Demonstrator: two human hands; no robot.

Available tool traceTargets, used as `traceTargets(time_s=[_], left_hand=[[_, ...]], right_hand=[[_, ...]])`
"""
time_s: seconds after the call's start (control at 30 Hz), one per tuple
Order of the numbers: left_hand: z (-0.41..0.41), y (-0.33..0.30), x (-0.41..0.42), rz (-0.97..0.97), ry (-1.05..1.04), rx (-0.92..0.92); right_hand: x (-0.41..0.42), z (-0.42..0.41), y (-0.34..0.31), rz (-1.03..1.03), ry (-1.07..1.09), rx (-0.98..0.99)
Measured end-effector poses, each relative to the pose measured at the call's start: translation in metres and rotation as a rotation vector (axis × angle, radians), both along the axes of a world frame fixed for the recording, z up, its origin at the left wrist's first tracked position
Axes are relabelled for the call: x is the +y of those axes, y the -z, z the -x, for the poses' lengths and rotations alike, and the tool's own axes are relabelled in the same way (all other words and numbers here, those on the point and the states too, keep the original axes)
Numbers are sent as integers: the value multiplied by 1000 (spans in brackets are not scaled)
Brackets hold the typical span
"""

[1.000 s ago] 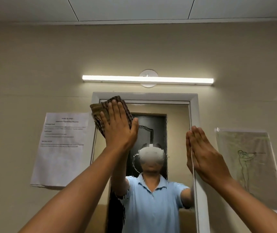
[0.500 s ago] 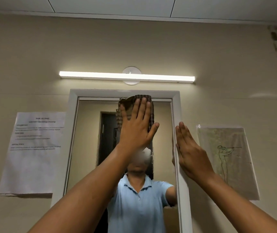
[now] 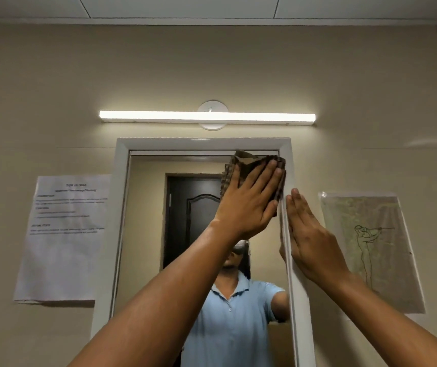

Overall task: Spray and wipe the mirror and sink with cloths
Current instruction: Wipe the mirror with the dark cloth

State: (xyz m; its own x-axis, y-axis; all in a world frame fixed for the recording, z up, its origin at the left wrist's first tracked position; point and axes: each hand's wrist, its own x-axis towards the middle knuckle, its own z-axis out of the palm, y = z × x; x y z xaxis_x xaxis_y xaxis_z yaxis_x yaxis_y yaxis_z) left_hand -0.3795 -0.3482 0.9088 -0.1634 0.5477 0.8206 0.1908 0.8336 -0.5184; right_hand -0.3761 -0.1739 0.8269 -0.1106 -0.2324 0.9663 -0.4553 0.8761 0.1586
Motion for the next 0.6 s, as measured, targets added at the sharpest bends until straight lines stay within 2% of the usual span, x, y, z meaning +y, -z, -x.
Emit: traceTargets(time_s=[0.13,0.37,0.6], left_hand=[[1,-4,-39,47,-58,32],[-13,-9,-122,-178,-117,28],[-11,2,-179,-370,-66,22]], right_hand=[[-6,1,2,50,-20,-7],[-12,4,6,58,19,53],[-14,1,5,83,14,27]])
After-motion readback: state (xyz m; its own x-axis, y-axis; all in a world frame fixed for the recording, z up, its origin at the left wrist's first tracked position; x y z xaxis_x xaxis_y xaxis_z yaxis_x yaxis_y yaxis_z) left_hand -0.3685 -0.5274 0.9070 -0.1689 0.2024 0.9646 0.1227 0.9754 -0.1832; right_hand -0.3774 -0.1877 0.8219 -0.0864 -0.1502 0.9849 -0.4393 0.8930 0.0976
